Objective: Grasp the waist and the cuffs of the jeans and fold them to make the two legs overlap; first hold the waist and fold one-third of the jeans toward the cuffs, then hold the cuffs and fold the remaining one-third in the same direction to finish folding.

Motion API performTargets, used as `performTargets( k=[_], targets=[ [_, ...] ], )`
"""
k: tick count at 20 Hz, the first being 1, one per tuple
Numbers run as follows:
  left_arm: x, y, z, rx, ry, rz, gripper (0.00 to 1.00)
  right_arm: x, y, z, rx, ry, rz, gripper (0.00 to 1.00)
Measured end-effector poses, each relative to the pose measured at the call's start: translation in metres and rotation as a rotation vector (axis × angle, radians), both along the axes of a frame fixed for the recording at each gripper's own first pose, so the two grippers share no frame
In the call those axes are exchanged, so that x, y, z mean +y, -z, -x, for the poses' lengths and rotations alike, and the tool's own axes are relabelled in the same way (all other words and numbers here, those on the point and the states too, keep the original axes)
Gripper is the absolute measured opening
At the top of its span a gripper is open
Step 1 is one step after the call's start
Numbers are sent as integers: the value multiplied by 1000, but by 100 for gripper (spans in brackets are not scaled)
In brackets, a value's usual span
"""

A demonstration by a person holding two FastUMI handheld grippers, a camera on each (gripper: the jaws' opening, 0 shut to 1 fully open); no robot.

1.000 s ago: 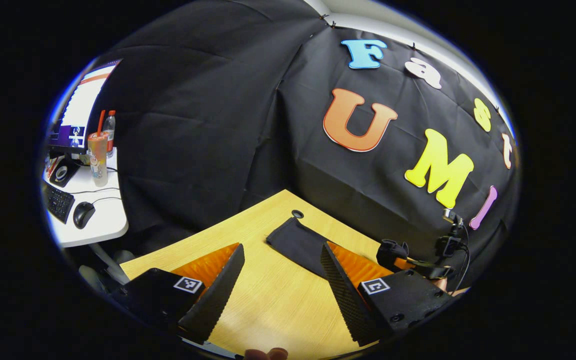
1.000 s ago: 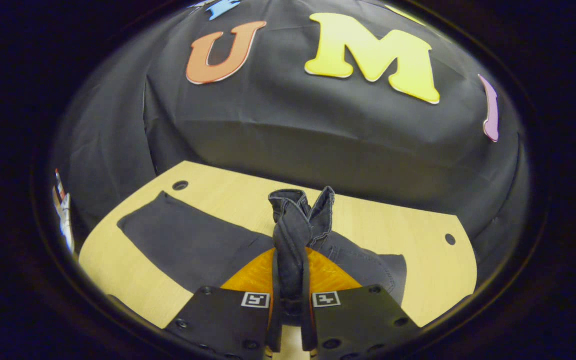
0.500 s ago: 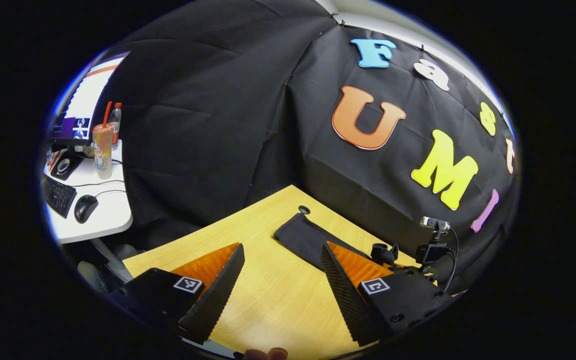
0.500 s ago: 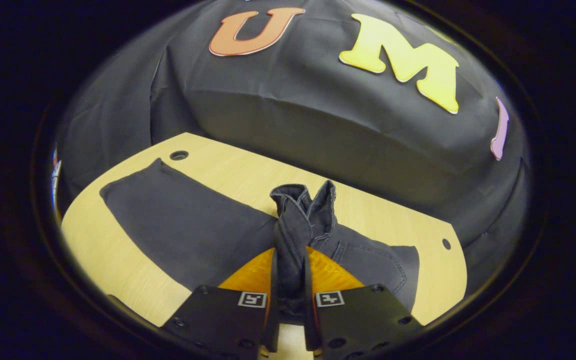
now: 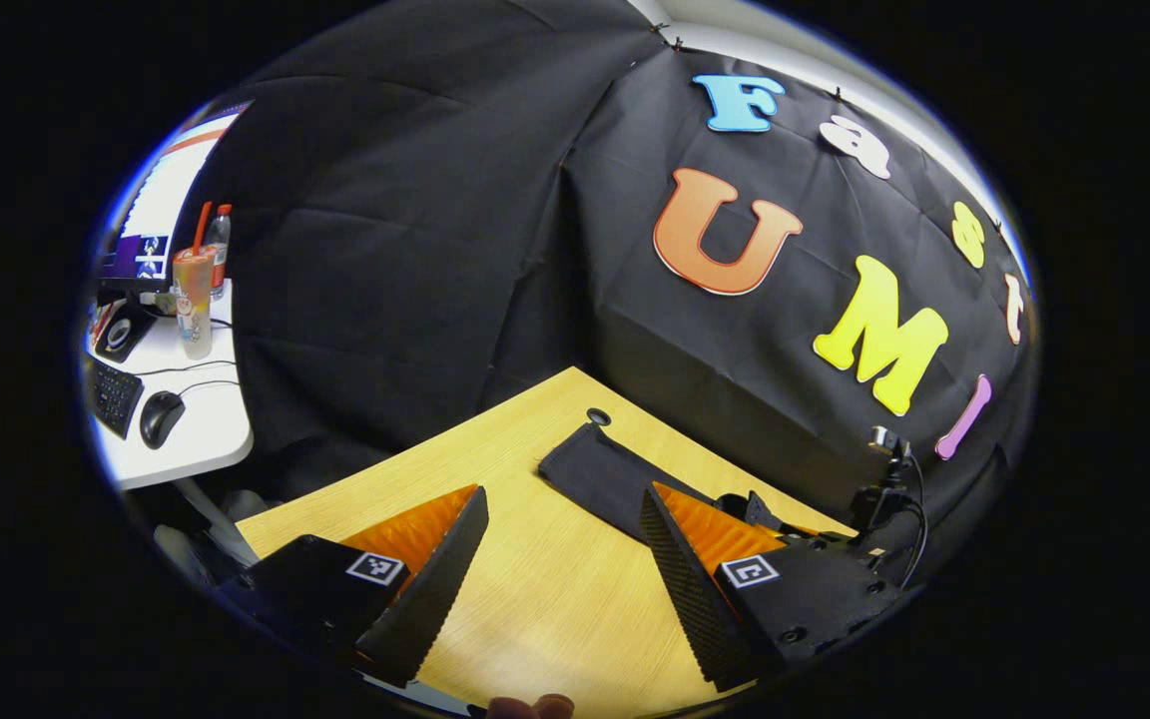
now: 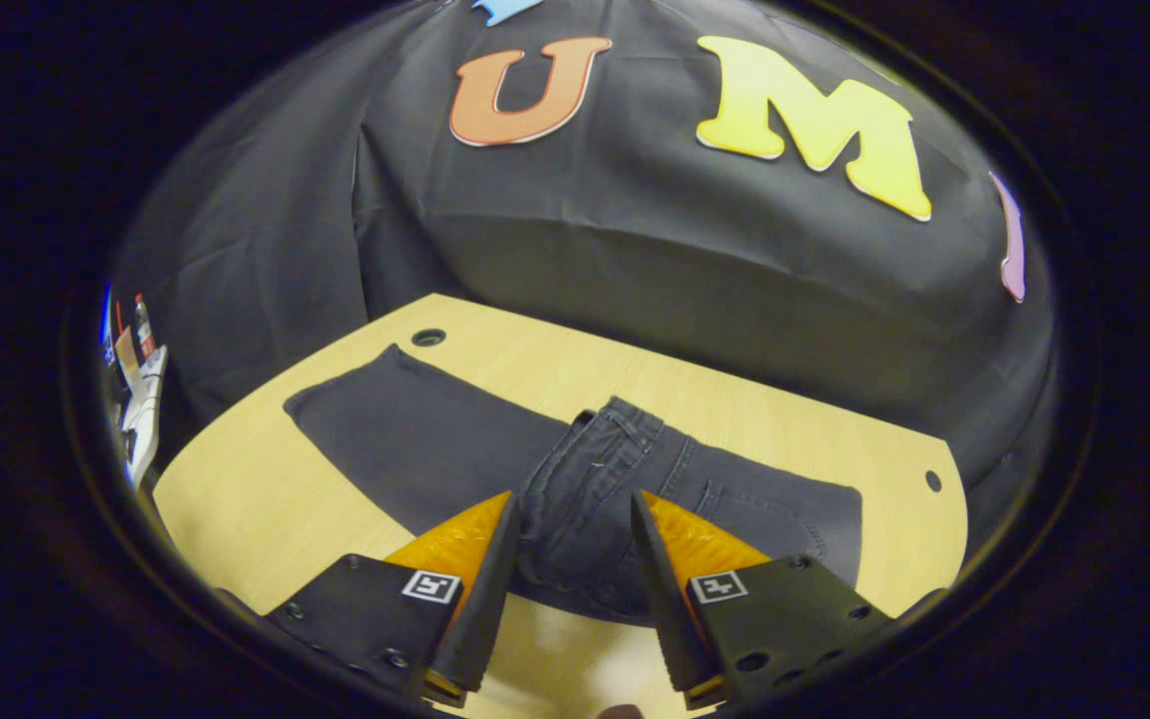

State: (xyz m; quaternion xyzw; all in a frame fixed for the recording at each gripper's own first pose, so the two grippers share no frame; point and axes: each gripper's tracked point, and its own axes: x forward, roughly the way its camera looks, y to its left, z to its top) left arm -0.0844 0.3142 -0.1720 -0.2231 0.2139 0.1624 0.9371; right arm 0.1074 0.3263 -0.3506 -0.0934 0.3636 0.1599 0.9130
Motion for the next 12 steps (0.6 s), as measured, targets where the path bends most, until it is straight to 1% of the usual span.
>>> performTargets(
  k=[1,3,5,6,9,12],
  targets=[
    [-2,-1,-5,-4,12,1,99,-6,-13,-1,-15,6,-11,69],
    [-6,1,-14,-13,34,15,99,-16,-39,0,-43,10,-46,77],
    [-13,4,-25,-25,55,43,99,-30,-69,3,-78,17,-66,95],
    [-16,6,-30,-29,64,61,99,-36,-84,3,-99,18,-76,100],
    [-25,19,-47,-41,83,136,99,-56,-126,8,-154,19,-93,99],
    [-25,33,-64,-44,72,223,99,-77,-159,16,-191,14,-95,99]
  ],
)
